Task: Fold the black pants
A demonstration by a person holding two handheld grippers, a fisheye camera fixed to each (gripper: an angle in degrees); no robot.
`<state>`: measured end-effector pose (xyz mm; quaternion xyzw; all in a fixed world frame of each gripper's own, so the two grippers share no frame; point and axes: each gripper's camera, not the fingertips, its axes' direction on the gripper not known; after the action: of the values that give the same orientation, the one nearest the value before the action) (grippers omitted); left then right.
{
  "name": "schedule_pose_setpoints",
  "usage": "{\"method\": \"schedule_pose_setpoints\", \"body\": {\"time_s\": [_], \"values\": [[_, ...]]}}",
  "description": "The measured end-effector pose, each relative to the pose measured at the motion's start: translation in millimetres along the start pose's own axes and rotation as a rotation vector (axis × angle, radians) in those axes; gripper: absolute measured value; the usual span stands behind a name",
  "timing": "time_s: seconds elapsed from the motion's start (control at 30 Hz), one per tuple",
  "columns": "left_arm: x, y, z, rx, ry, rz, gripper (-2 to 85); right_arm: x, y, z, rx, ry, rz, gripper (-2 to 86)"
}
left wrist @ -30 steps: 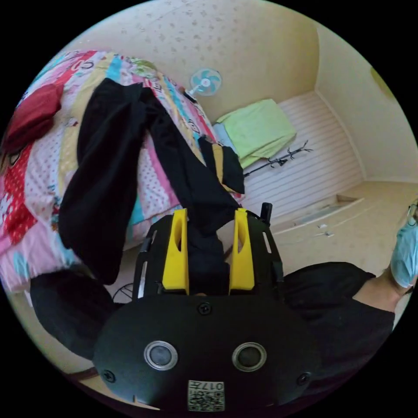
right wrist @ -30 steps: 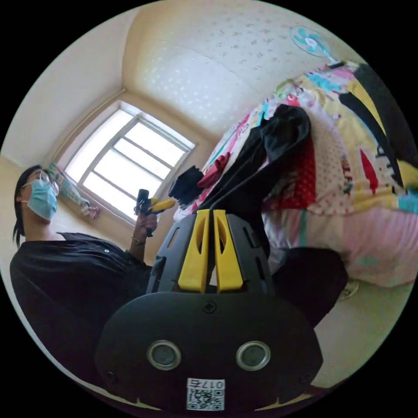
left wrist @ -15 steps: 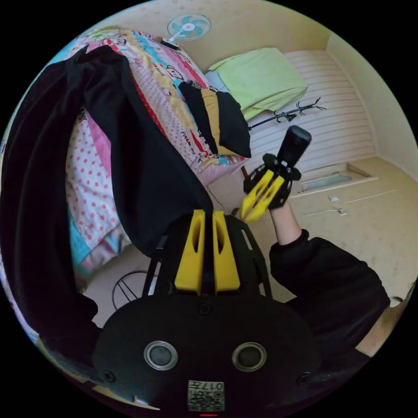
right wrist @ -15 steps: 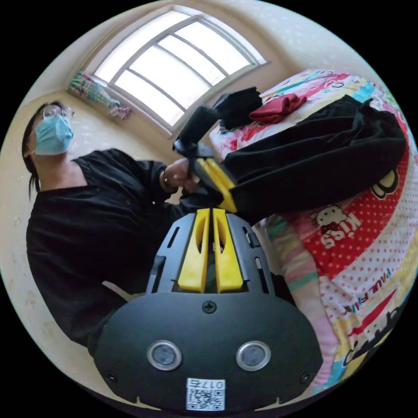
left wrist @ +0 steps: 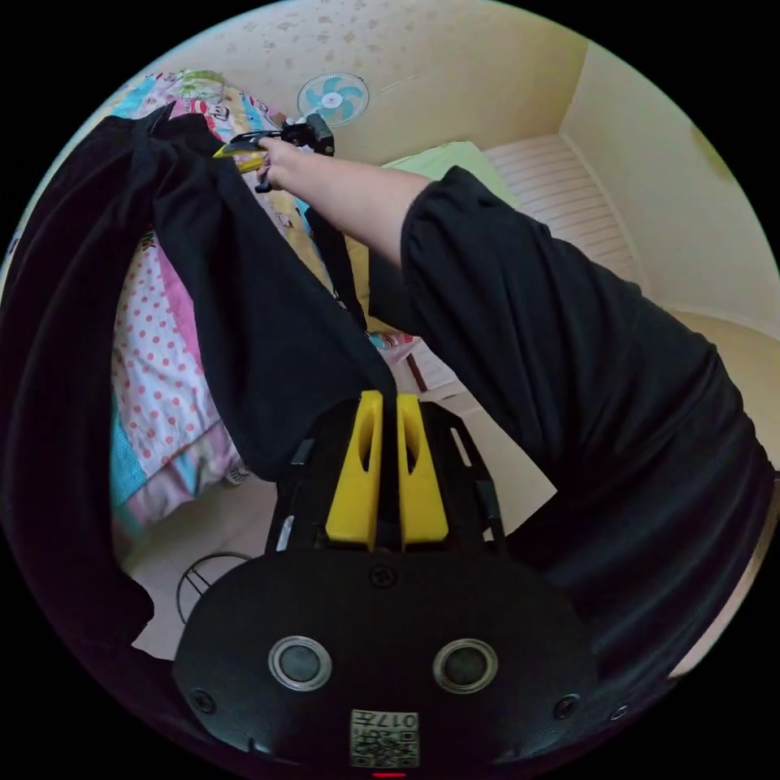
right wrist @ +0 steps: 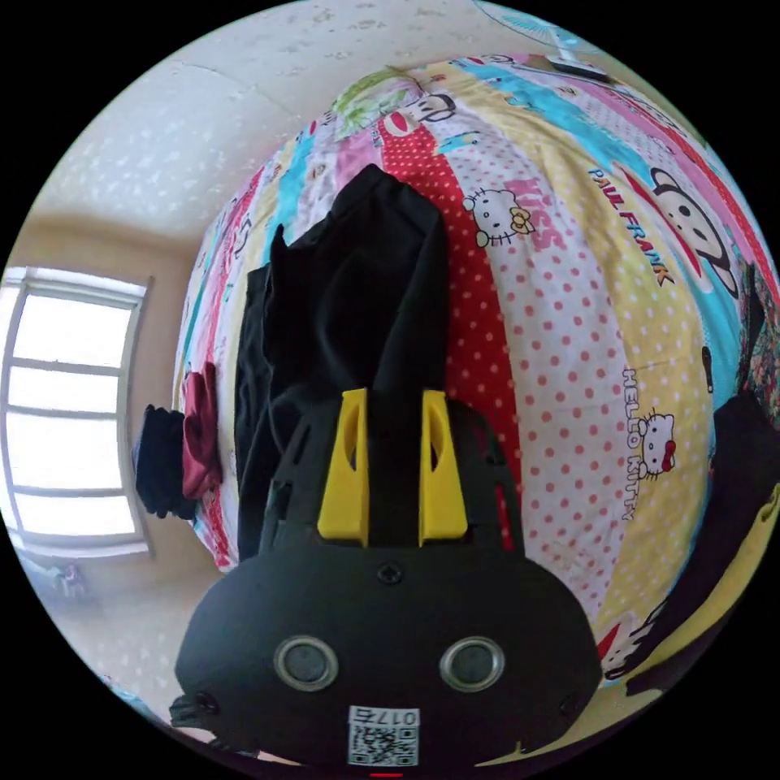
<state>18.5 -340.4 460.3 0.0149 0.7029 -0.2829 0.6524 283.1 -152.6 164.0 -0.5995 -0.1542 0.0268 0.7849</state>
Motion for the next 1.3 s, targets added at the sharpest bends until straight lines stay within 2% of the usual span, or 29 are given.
{"method": "schedule_pose_setpoints", "body": {"time_s": [0.1,0.17,0.2,0.3,0.37,0.43,0.47,0.53,0.7,0.8,0.9,0.93,0.97,1.0,1.03,1.1,1.13,1.2,1.23,1.3], "values": [[-24,16,-35,0.052,0.109,-0.019,2.4,-47,-5,-8,0.135,-0.086,-0.108,3.4],[-43,39,-65,0.111,0.156,-0.054,2.4,-111,3,-9,0.194,-0.171,-0.330,2.8],[-58,58,-86,0.161,0.199,-0.095,2.5,-126,5,-7,0.197,-0.194,-0.363,2.7],[-96,116,-126,0.285,0.270,-0.240,2.9,-183,9,23,0.153,-0.425,-0.446,2.7],[-114,150,-142,0.335,0.252,-0.314,3.7,-207,14,67,0.043,-0.570,-0.439,3.2],[-136,188,-160,0.326,0.102,-0.476,5.4,-210,28,89,0.000,-0.623,-0.441,3.7],[-138,197,-165,0.321,0.037,-0.507,5.9,-207,43,94,-0.008,-0.627,-0.476,4.3],[-134,220,-191,0.340,-0.203,-0.550,8.1,-195,73,92,-0.025,-0.562,-0.531,5.6],[-123,211,-217,0.384,-0.362,-0.398,10.8,-112,206,55,-0.001,-0.286,-0.602,8.5],[-139,177,-202,0.302,-0.445,-0.289,12.7,-35,295,35,0.077,-0.212,-0.450,11.0],[-162,155,-171,0.218,-0.470,-0.297,12.2,21,373,43,0.118,-0.338,-0.343,13.4],[-154,161,-164,0.282,-0.480,-0.324,10.5,32,402,44,0.181,-0.473,-0.307,14.0],[-149,165,-160,0.309,-0.461,-0.318,8.2,34,422,53,0.148,-0.608,-0.280,14.4],[-138,174,-147,0.367,-0.376,-0.304,3.5,31,429,60,0.121,-0.649,-0.280,14.6],[-130,183,-134,0.434,-0.334,-0.331,2.7,22,444,69,0.101,-0.675,-0.303,15.1],[-122,188,-119,0.475,-0.361,-0.352,1.6,10,464,71,0.200,-0.599,-0.325,14.7],[-119,184,-113,0.459,-0.388,-0.356,0.9,5,467,72,0.213,-0.550,-0.307,12.3],[-110,171,-112,0.375,-0.354,-0.328,0.3,1,454,73,0.085,-0.567,-0.294,6.9],[-96,163,-118,0.344,-0.297,-0.291,0.0,0,443,63,0.009,-0.632,-0.314,4.5],[-68,159,-135,0.388,-0.198,-0.244,-0.4,0,433,22,0.027,-0.832,-0.389,3.7]]}}
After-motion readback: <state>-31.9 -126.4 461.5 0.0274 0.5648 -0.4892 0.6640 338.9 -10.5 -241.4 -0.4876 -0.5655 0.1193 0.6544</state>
